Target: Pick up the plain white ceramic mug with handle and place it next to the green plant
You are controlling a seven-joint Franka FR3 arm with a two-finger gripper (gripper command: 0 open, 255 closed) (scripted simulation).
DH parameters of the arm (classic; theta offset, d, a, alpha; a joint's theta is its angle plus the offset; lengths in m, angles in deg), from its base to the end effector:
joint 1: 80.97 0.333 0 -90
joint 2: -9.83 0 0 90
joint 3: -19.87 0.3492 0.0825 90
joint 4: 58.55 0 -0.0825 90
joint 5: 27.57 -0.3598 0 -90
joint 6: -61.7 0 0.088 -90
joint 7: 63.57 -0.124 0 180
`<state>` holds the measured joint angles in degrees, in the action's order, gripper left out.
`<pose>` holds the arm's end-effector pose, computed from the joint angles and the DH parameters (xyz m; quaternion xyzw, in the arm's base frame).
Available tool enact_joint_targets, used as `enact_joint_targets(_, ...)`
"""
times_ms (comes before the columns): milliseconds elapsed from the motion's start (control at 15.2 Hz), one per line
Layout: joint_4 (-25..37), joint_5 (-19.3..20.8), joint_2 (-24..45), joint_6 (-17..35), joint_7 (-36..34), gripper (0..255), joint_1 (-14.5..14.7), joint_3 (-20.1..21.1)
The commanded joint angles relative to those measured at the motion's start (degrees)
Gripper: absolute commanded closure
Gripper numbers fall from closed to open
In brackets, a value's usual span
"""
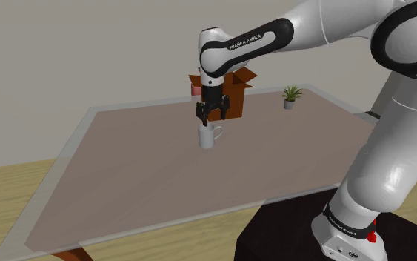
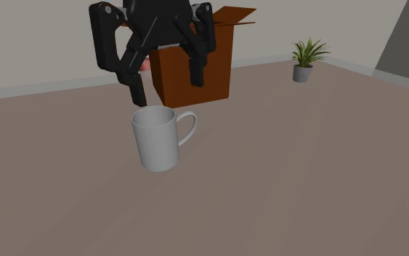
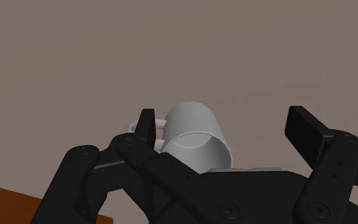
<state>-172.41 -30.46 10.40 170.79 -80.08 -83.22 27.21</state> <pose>0.5213 0.0507 0.4762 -0.9927 0.1086 0.0502 0.0149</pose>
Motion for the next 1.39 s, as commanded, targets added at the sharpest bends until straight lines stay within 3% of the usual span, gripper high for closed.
enact_joint_targets(0,4.45,0.73,5.19,-0.27,-2.52,0,0.24,0.21)
enact_joint_targets(396,20.04,2.58,21.02,-3.12,-8.56,0,1.35,-0.42)
enact_joint_targets(924,15.84,2.69,22.32,2.30,-8.74,0,1.51,-0.51)
enact_joint_targets(1320,15.84,2.69,22.32,2.30,-8.74,0,1.51,-0.51)
